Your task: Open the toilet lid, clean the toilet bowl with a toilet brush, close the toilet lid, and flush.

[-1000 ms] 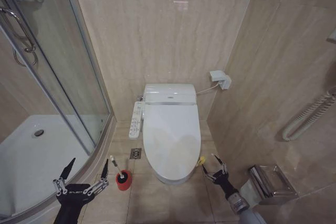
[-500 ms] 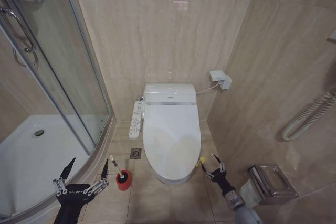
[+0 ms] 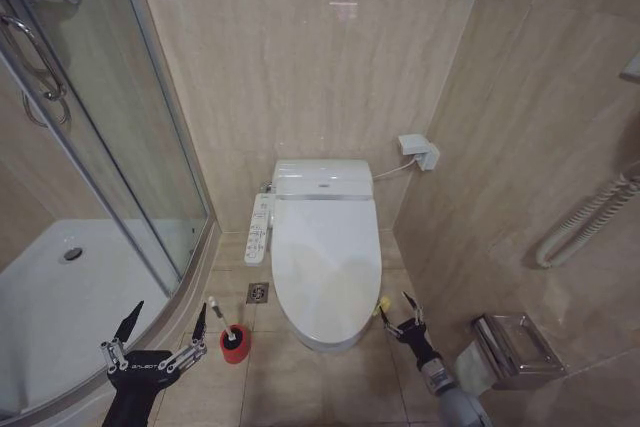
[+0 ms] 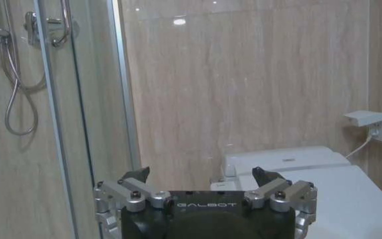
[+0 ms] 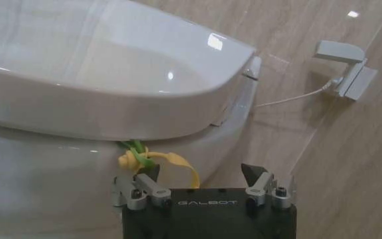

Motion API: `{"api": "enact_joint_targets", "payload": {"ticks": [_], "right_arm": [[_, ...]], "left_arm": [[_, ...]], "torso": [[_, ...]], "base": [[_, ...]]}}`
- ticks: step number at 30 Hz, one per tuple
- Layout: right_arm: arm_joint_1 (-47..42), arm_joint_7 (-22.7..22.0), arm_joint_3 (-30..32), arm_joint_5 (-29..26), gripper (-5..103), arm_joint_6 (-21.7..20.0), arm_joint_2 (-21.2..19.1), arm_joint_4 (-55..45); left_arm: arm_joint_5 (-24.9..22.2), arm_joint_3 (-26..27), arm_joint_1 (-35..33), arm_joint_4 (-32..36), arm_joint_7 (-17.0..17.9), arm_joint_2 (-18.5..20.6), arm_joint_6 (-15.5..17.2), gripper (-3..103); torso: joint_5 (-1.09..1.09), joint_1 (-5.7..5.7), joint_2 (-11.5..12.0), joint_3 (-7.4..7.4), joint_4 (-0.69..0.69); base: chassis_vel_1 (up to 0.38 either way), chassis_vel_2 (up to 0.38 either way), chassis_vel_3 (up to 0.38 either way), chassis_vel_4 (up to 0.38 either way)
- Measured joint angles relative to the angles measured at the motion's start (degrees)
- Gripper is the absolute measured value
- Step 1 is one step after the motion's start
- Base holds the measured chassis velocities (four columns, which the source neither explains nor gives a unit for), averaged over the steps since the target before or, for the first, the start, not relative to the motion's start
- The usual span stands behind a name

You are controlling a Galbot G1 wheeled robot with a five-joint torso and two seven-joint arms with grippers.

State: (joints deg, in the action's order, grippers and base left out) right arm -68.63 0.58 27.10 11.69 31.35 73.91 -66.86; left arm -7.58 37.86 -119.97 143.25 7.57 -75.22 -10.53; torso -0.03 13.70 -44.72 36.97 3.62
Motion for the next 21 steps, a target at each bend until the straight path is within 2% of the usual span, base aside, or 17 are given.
{"api": "enact_joint_targets", "payload": {"ticks": [4,5,11,12,19,20,21], "right_arm": [[0.3,0.0,0.0,0.3,88,0.1,0.3,0.3],[0.3,0.1,0.1,0.5,70,0.2,0.4,0.5],[0.5,0.1,0.4,1.2,70,0.7,0.6,0.9],[0.4,0.1,0.4,1.2,43,0.8,0.5,0.9],[0.3,0.1,0.5,1.2,43,0.8,0.2,0.6],[0.3,0.1,0.5,1.2,15,0.8,0.2,0.6],[0.3,0.1,0.5,1.2,15,0.8,0.2,0.5]], "left_arm": [[0.0,0.0,0.0,0.0,0.0,0.0,0.0,100],[0.0,0.0,0.0,0.0,0.0,0.0,0.0,100],[0.0,0.0,0.0,0.0,0.0,0.0,0.0,100],[0.0,0.0,0.0,0.0,0.0,0.0,0.0,100],[0.0,0.0,0.0,0.0,0.0,0.0,0.0,100],[0.0,0.0,0.0,0.0,0.0,0.0,0.0,100],[0.0,0.0,0.0,0.0,0.0,0.0,0.0,100]], "torso": [[0.02,0.0,0.0,0.0,-0.03],[0.03,0.0,0.0,0.0,-0.04],[0.04,0.0,0.0,0.0,-0.03],[0.04,0.0,0.0,0.0,-0.02],[0.03,0.0,0.0,0.0,-0.02],[0.03,0.0,0.0,0.0,-0.02],[0.03,0.0,0.0,0.0,-0.02]], "base": [[0.0,0.0,0.0,0.0],[0.0,0.0,0.0,0.0],[0.0,0.0,0.0,0.0],[0.0,0.0,0.0,0.0],[0.0,0.0,0.0,0.0],[0.0,0.0,0.0,0.0],[0.0,0.0,0.0,0.0]]}}
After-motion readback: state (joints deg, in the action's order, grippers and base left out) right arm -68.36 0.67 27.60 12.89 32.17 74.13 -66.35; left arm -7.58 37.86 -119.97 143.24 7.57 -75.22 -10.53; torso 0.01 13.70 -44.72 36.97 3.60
